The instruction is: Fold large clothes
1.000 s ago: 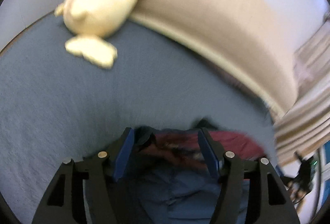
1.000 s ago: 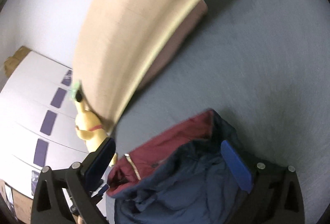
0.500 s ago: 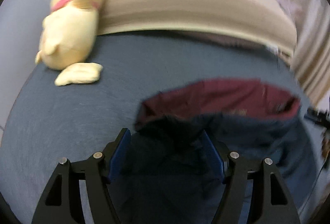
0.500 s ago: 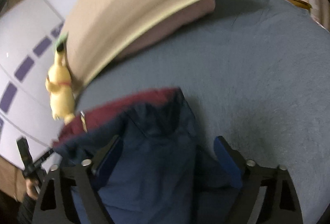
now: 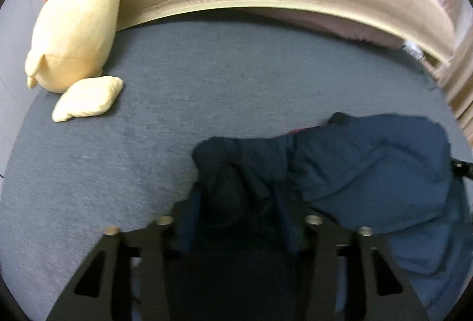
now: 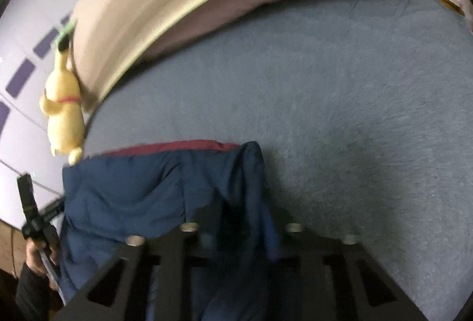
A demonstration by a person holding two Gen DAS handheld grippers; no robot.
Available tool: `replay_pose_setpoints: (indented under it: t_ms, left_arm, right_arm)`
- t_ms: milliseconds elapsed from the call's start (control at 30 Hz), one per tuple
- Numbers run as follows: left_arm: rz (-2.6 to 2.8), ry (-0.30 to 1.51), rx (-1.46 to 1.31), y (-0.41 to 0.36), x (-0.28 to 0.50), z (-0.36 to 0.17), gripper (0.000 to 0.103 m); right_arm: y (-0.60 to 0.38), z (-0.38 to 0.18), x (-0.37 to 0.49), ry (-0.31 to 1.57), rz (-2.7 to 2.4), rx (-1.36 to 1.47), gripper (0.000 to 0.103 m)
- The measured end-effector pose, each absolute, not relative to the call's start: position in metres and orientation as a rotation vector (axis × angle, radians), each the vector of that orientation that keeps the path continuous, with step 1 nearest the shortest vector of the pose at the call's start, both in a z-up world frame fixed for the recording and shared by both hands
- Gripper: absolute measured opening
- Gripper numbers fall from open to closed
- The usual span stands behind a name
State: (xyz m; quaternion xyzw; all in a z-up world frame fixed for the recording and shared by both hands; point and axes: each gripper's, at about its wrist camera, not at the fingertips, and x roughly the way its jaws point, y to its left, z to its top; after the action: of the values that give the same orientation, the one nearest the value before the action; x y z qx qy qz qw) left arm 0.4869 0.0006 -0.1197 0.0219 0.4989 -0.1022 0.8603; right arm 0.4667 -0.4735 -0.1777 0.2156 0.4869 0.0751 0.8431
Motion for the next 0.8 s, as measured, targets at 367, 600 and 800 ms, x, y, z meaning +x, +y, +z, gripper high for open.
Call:
replay_pose_setpoints:
  t_ms: [367, 600, 800]
  left_arm:
    - [-0.097, 0.997, 0.093, 0.0, 0.486, -0.115, 0.041]
    - [0.037, 0.777, 0.067, 0.012, 0.451, -0.039, 0.064]
    - [-0.109, 0.72, 0.145, -0.062, 0.432, -0.03, 0.065]
  right_arm:
    - [-0.465, -0.179, 0.472, 1.033, 0.052, 0.472, 0.034]
    - [-0.459, -0.098, 0.438, 0.801, -0.074, 0.449, 0.063]
    - [-0.363, -0.075, 0.439, 0.737, 0.038, 0.309, 0.068]
